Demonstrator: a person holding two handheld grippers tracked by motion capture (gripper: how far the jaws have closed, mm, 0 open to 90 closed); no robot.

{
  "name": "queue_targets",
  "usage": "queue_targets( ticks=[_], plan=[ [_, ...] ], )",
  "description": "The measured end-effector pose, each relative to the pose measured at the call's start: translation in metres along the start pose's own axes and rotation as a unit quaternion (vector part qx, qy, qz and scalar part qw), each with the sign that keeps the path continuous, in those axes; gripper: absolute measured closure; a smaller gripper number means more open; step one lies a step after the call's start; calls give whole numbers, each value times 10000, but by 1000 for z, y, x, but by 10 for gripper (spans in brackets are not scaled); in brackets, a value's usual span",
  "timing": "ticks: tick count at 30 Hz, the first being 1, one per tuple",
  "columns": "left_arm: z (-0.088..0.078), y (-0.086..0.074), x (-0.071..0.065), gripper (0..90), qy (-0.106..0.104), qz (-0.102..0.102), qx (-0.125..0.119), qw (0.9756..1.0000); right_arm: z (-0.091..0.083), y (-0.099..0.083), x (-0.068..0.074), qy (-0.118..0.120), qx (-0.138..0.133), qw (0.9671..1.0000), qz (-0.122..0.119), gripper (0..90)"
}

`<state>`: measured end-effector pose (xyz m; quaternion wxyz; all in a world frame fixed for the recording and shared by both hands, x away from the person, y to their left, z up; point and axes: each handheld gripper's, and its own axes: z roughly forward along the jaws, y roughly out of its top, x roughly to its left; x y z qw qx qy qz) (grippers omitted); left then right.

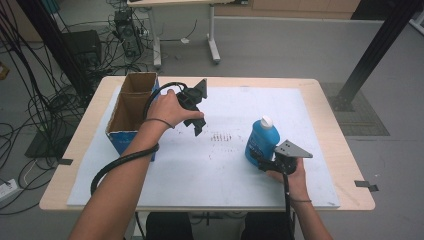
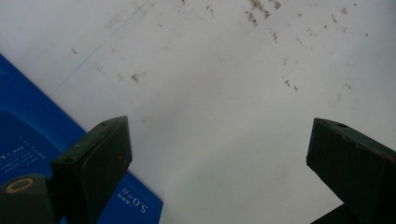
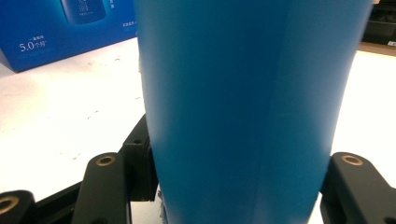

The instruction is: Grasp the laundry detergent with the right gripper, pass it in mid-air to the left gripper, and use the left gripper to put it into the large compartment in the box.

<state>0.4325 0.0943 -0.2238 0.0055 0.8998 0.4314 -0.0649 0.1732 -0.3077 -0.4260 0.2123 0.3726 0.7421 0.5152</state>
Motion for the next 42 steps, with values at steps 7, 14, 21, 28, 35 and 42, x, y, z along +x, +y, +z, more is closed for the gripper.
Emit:
queue_targets(
  ticks=[7,14,21,28,35,42],
  plan=[
    [2,0,0,72,0,-6,23,10000,0,0,0,-6,-5,10000,-18,409],
    [0,-1,1,73,5,-6,19,10000,0,0,0,-13,3,10000,1,413],
    [-3,-3,-3,72,32,74,7,10000,0,2,0,-1,14,10000,-7,415],
    [-11,-8,-7,73,3,180,-121,9998,-1,3,0,51,-56,10000,-14,416],
    [-16,-14,-12,71,6,319,-171,9993,-4,10,-1,123,-113,9999,-41,415],
    [-20,-23,-18,69,-11,504,-225,9985,-3,14,-10,323,-128,9994,-10,414]
  ],
)
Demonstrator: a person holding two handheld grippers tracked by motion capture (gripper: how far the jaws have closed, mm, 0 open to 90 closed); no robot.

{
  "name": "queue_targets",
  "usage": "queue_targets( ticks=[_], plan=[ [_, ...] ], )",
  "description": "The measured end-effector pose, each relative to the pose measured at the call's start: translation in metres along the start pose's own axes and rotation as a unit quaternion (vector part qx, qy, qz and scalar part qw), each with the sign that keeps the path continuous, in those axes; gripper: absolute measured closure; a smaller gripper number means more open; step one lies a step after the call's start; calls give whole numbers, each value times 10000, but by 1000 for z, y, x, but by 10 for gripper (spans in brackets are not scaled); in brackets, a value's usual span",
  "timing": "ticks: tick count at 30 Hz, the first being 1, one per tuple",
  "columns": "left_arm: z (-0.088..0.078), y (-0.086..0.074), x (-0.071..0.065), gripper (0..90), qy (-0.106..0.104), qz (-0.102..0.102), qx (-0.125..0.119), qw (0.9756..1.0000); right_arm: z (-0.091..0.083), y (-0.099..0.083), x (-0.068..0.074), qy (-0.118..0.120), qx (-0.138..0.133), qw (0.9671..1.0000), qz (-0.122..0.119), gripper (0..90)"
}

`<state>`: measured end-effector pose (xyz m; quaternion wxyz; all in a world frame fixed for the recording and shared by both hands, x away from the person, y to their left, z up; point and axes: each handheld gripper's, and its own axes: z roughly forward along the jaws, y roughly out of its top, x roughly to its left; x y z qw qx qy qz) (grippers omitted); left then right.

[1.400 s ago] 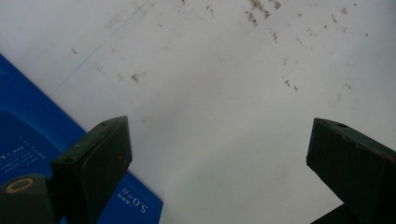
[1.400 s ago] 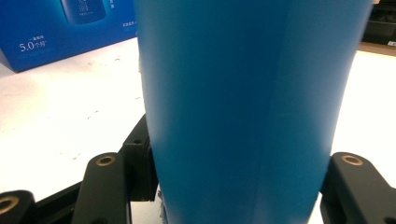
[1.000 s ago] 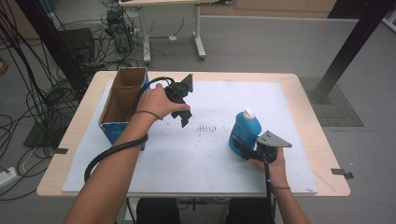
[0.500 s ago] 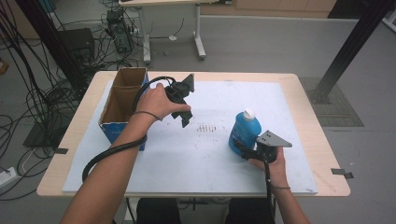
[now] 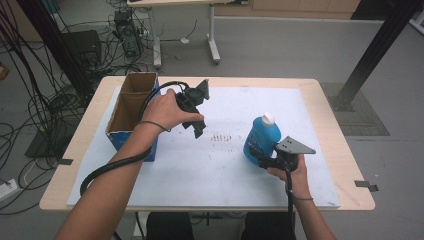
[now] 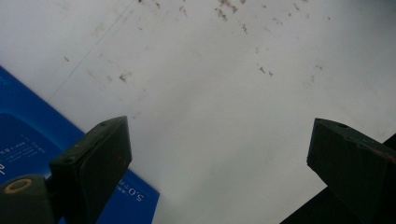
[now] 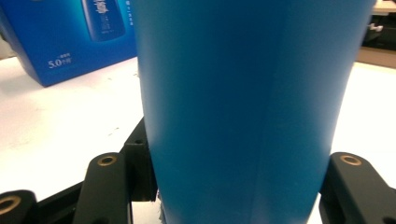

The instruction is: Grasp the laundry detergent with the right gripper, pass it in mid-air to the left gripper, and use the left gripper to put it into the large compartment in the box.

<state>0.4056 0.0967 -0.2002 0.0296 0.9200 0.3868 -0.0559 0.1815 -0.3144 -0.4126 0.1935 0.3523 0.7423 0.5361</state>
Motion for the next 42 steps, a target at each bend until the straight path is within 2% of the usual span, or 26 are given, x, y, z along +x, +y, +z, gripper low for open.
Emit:
queue_targets(
  ticks=[3,4,9,13,17,21,22,24,25,29,30,32,34,35,37,39,41,42],
  plan=[
    [-2,-2,-3,69,9,87,-30,10000,1,1,-3,86,1,10000,-6,414],
    [-6,-4,-7,69,21,179,-54,9998,2,2,-7,177,-9,9998,-5,414],
    [-13,-9,-12,69,49,294,-125,9995,5,4,-13,410,-51,9991,93,414],
    [-19,-14,-15,69,39,407,-171,9990,7,9,-20,685,-71,9976,34,414],
    [-23,-17,-16,68,-33,527,-177,9984,9,11,-22,789,-61,9969,-15,414],
    [-29,-19,-26,71,36,740,-149,9971,15,19,-29,1132,14,9934,-164,413],
    [-29,-19,-26,71,36,740,-149,9971,15,19,-29,1132,14,9934,-164,413],
    [-33,-22,-32,70,20,885,-207,9959,20,24,-33,1306,55,9912,-227,413],
    [-33,-22,-32,71,20,885,-207,9959,20,24,-33,1306,55,9912,-227,413],
    [-38,-23,-43,70,13,1111,-209,9936,31,32,-37,1582,93,9868,-338,413],
    [-38,-23,-43,70,13,1111,-209,9936,31,32,-37,1582,93,9868,-338,413],
    [-42,-24,-47,70,29,1190,-233,9926,37,36,-41,1761,129,9836,-373,413],
    [-43,-24,-49,69,32,1215,-243,9923,39,38,-43,1812,143,9826,-384,413],
    [-45,-25,-49,69,4,1266,-250,9916,42,39,-46,1929,129,9804,-384,413],
    [-46,-26,-50,69,0,1307,-276,9910,43,39,-48,1980,121,9794,-371,413],
    [-48,-28,-50,69,-73,1448,-348,9888,47,43,-54,2163,116,9755,-383,413],
    [-50,-29,-50,68,-107,1510,-360,9878,50,46,-58,2266,150,9729,-430,413],
    [-51,-30,-51,68,-129,1578,-398,9866,51,48,-59,2299,166,9720,-451,413]
  ],
)
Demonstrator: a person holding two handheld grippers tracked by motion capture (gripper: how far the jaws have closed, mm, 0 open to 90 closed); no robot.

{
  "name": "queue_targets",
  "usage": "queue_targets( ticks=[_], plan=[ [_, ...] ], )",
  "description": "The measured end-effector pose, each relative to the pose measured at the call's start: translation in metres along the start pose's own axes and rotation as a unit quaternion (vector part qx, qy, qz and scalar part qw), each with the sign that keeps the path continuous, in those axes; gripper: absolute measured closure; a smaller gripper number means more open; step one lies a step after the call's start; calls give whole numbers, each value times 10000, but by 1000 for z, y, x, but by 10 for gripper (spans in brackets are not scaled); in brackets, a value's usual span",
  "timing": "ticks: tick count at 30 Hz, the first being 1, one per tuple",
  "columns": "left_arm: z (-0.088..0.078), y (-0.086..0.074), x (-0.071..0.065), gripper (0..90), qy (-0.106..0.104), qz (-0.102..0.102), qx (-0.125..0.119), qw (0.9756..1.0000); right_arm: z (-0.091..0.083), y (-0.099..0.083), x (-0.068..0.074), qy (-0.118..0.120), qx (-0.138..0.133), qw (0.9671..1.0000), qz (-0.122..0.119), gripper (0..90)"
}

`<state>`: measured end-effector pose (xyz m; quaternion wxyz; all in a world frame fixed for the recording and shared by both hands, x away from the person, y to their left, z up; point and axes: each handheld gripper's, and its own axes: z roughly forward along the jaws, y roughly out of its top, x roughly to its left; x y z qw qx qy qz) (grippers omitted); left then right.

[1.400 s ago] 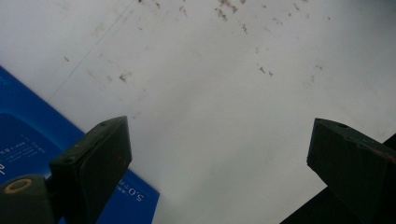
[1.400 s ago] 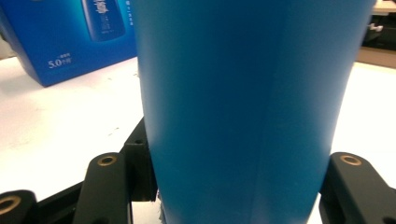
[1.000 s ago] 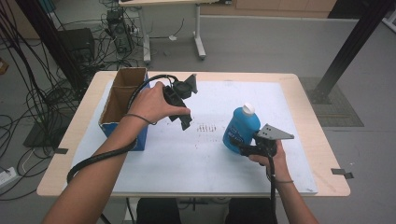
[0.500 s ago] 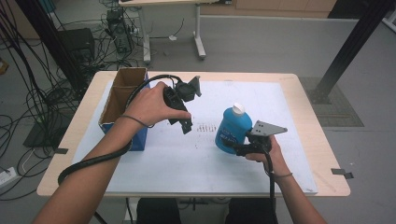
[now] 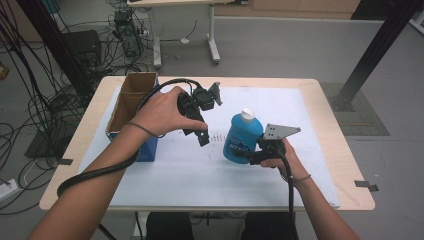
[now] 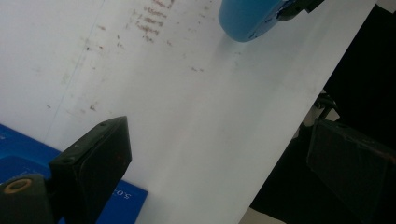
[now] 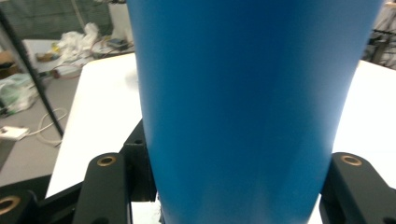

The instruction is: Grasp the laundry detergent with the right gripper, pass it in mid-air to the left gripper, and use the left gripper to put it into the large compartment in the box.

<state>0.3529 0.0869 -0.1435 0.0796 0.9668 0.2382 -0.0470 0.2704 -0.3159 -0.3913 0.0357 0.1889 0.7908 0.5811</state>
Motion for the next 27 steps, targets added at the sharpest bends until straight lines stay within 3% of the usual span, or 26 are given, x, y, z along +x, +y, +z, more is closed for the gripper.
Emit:
queue_targets(
  ticks=[2,7,8,11,16,24,27],
  plan=[
    [-1,0,0,67,-24,31,-7,10000,0,1,-3,69,15,10000,-29,413],
    [-4,-1,-2,66,-88,335,-57,9994,2,5,-12,308,70,9995,-84,413],
    [-6,-3,-3,66,-157,496,-135,9986,4,6,-15,404,98,9991,-129,413],
    [-9,-2,-3,66,-196,588,-139,9980,6,8,-17,467,129,9987,-181,413],
    [-20,0,-7,68,-244,984,-225,9946,12,11,-21,620,169,9976,-258,414],
    [-32,13,-12,71,-196,1269,-57,9917,21,18,-24,810,356,9951,-448,414],
    [-36,15,-15,70,-164,1373,-97,9903,25,19,-24,884,388,9942,-484,414]
  ],
)
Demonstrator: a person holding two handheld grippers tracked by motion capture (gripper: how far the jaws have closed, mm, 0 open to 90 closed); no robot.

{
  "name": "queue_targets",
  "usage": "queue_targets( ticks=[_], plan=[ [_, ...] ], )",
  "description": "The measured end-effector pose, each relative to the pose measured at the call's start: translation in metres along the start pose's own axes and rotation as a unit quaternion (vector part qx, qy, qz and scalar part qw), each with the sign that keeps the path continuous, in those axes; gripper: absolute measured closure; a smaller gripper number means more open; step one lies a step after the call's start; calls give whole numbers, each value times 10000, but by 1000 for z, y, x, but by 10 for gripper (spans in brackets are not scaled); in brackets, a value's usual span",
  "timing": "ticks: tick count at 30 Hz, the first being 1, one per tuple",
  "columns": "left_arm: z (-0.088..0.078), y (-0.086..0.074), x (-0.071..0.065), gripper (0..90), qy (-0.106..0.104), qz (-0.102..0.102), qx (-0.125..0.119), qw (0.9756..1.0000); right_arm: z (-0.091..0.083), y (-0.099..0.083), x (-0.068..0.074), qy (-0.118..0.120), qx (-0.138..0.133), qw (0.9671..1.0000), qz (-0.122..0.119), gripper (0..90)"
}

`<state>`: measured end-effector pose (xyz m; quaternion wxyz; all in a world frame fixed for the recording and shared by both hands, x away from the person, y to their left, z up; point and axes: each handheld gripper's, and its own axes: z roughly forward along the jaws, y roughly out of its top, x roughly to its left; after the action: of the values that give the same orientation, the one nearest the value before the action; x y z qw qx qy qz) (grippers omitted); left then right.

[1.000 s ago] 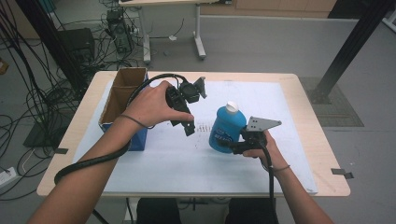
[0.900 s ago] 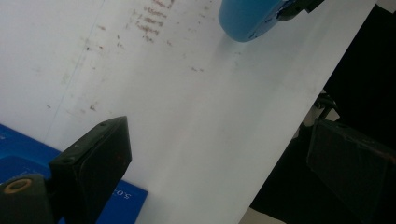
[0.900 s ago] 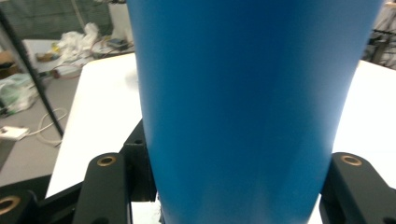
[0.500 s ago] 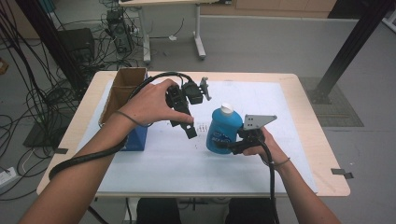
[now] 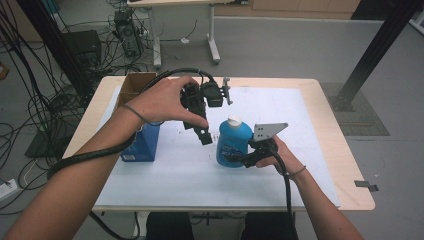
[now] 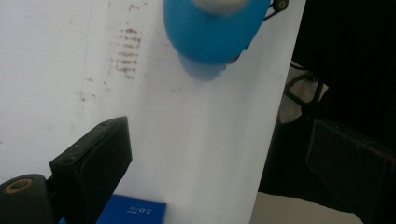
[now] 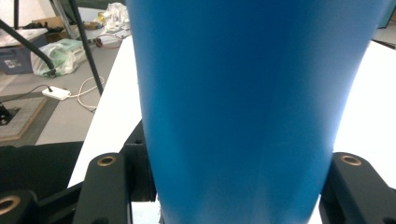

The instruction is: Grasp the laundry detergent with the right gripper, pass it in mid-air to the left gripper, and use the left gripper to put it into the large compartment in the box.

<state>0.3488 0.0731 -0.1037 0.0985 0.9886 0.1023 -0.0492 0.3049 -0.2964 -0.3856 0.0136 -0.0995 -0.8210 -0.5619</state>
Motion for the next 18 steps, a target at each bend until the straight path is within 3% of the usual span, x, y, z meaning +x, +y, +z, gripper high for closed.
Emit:
queue_targets(
  ticks=[10,18],
  plan=[
    [-16,15,-5,69,13,287,-23,9996,10,6,-3,129,144,9998,-96,415],
    [-24,35,-10,68,34,458,162,9988,15,7,-3,144,172,9997,-109,415]
  ],
)
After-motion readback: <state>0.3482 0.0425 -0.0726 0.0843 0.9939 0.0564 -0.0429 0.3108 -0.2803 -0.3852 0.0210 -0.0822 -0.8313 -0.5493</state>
